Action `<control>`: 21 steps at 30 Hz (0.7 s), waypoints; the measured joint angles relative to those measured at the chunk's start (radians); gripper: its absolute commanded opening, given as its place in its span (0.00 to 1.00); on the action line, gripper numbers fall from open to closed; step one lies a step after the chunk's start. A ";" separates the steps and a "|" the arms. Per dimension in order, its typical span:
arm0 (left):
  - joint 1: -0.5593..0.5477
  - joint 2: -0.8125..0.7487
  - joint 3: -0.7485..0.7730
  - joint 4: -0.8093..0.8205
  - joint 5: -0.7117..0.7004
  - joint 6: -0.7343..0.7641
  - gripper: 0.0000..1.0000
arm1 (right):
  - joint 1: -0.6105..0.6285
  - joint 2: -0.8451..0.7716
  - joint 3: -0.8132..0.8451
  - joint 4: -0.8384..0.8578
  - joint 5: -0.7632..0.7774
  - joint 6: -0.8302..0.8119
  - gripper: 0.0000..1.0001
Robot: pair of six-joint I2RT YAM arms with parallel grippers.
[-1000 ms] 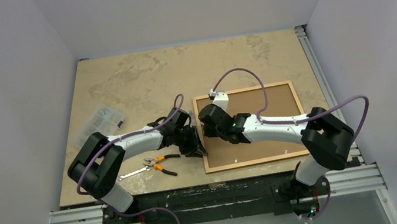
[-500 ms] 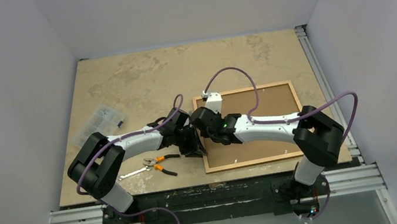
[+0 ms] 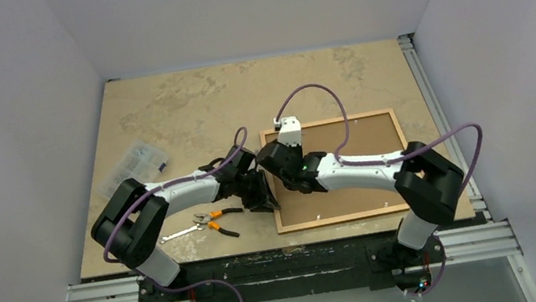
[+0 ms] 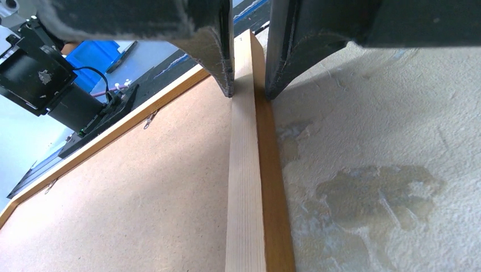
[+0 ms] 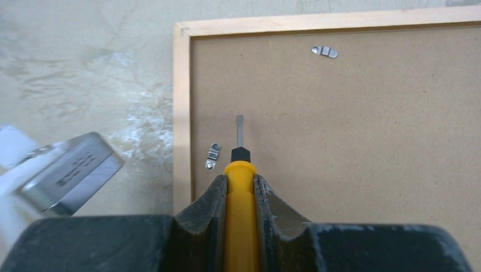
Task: Take the photo out of the frame
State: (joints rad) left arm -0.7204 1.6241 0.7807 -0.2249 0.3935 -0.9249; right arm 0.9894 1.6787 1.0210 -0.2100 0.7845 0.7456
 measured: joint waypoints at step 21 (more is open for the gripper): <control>0.000 -0.002 0.000 0.000 -0.003 0.000 0.00 | -0.073 0.019 0.101 -0.100 -0.340 -0.019 0.00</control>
State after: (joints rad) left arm -0.7204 1.6222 0.7807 -0.2253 0.3901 -0.9249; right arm 0.9165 1.6978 1.1225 -0.3103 0.4450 0.7265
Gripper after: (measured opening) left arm 0.218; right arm 0.158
